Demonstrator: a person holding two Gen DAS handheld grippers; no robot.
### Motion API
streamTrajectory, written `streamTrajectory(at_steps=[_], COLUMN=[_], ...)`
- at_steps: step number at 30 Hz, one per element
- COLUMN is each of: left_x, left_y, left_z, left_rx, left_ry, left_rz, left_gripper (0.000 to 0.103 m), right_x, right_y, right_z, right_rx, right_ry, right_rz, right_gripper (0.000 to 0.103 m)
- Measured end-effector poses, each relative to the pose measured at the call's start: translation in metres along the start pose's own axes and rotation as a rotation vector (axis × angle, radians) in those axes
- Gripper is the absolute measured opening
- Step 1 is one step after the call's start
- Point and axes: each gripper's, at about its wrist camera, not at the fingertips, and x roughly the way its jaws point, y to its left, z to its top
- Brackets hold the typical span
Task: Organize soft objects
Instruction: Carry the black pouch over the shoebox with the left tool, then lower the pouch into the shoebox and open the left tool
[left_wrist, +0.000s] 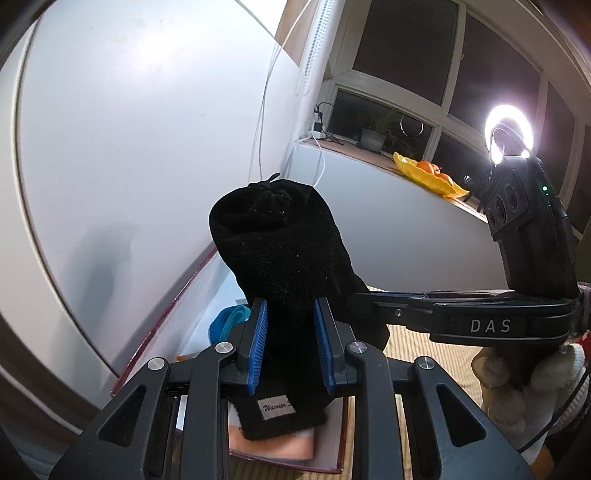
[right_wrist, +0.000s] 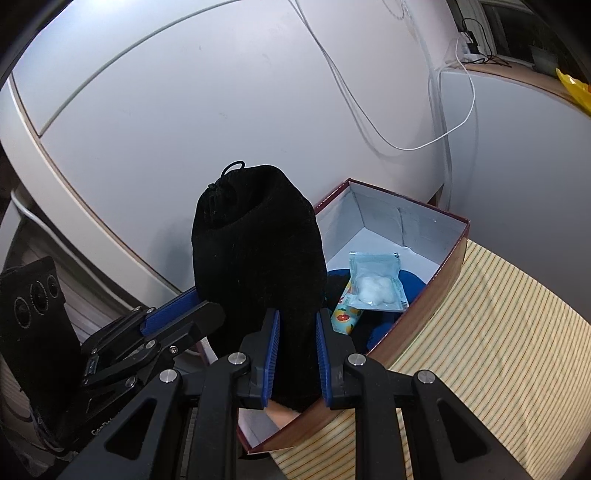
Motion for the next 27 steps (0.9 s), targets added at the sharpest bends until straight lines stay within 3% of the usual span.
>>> streamTrajectory(at_steps=[23,27], left_x=[0.037,0.036], left_y=[0.010,0.008], left_z=[0.001,0.001], left_rx=[-0.008,-0.008], left_ry=[0.035,0.033], left_rz=[0.071,0.076], left_gripper=[0.024,0.024], right_x=[0.032,0.028], right_y=[-0.015,-0.022], right_z=[0.013,0.013], right_rx=[-0.025,-0.007], right_ry=[0.030,0.018], right_rz=[-0.095,-0.106], right_gripper=[0.020,0.025])
